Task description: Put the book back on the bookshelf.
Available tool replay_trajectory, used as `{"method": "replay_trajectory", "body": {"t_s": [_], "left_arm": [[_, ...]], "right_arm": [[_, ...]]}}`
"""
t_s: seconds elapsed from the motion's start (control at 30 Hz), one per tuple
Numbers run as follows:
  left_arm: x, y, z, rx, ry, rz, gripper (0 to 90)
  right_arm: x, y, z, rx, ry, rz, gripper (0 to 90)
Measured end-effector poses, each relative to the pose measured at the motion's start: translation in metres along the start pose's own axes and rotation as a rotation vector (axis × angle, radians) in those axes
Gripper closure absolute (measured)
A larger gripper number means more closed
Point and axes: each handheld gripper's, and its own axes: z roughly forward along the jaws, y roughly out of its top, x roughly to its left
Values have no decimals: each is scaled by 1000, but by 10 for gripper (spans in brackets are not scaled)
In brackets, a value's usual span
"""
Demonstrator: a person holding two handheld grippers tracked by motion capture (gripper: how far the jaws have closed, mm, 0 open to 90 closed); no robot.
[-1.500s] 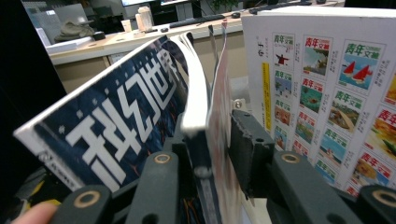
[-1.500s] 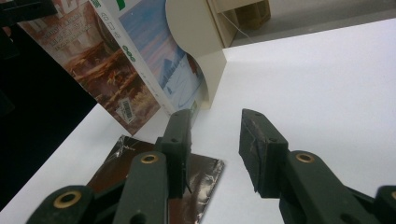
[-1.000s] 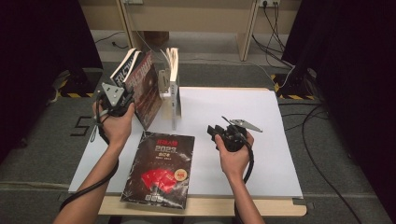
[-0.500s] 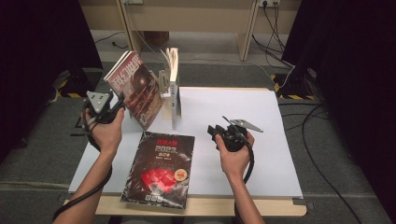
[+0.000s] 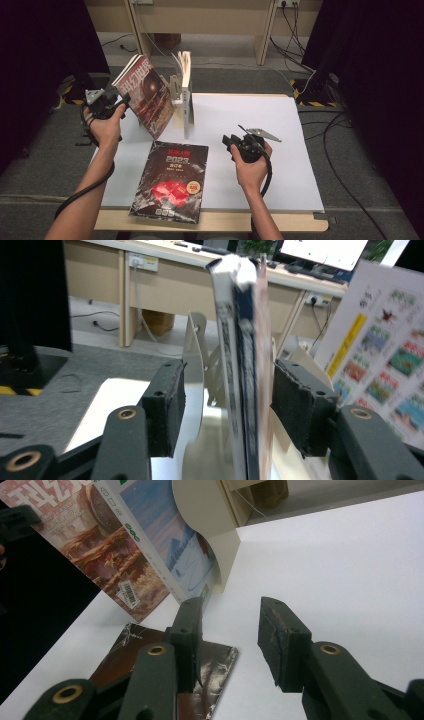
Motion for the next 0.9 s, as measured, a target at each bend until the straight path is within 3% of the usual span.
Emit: {"method": "replay_trajectory", "body": {"t_s": [0.27, 0.33, 0.43, 0.5, 0.63, 0.83, 0.9], "left_arm": [[-6, 10, 25, 43, -66, -58, 615], [-14, 12, 25, 47, -69, -25, 652], [-29, 10, 21, 36, -126, 20, 696], [-34, 8, 22, 33, -115, 50, 694], [-39, 9, 26, 47, -96, 71, 682], [-45, 10, 26, 67, -140, 68, 701], [-49, 11, 26, 72, -140, 99, 702]], "right_arm": [[-1, 1, -1, 4, -5, 0, 620], [-1, 2, -2, 2, -6, 3, 620], [-2, 4, -3, -4, -6, -2, 620], [-2, 4, -3, -4, -6, 4, 620], [-2, 5, -5, -7, -8, -5, 619], [-5, 6, -6, -8, -11, 2, 619], [-5, 6, -5, -7, -9, 1, 619]]}}
